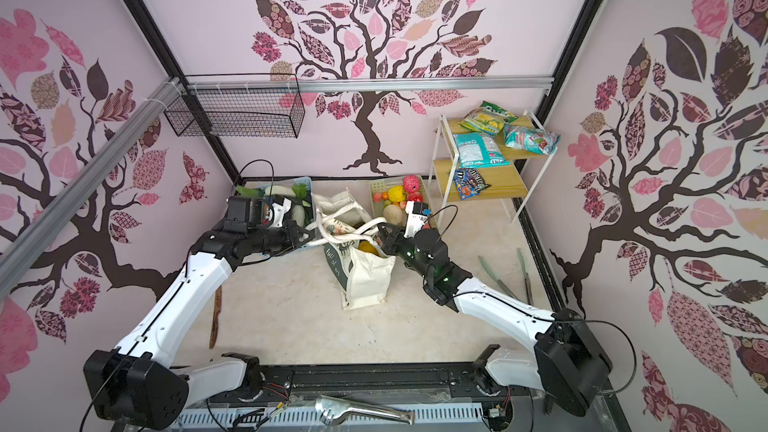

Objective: Place the food into the grocery bag and tie it

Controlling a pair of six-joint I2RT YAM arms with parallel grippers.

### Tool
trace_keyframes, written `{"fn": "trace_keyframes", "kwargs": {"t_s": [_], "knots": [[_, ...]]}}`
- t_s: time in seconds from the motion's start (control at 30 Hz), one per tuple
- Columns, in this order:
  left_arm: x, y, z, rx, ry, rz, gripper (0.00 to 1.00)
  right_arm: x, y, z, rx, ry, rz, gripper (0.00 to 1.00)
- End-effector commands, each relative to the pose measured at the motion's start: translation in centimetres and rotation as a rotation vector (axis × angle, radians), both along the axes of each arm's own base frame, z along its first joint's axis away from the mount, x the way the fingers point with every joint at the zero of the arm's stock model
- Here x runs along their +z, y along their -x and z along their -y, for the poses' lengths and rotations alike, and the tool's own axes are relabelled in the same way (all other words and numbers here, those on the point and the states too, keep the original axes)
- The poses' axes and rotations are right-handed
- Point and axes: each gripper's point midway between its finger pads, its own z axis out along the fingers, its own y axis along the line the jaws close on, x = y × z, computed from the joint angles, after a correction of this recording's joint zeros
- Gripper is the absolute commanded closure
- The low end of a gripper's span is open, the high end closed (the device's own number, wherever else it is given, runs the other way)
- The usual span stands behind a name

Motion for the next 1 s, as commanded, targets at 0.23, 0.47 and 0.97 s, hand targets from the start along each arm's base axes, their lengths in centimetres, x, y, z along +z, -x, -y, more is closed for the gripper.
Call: {"fn": "trace_keyframes", "kwargs": {"t_s": [0.23,0.47,0.97], "knots": [[-5.9,0.5,-7.7,0.250,-0.106,-0.142,0.94,1.5,-2.2,8.8,-0.375,-0.103,-0.028,1.00],[-5.3,-0.4,-8.5,0.298,-0.111,-0.127,0.94,0.6,-1.7,9.7,-0.404,-0.082,-0.046,1.00],[-1.4,-1.1,-4.4,0.197,-0.100,-0.029,0.94,5.8,1.0,0.8,0.142,0.142,0.204,0.58]]}}
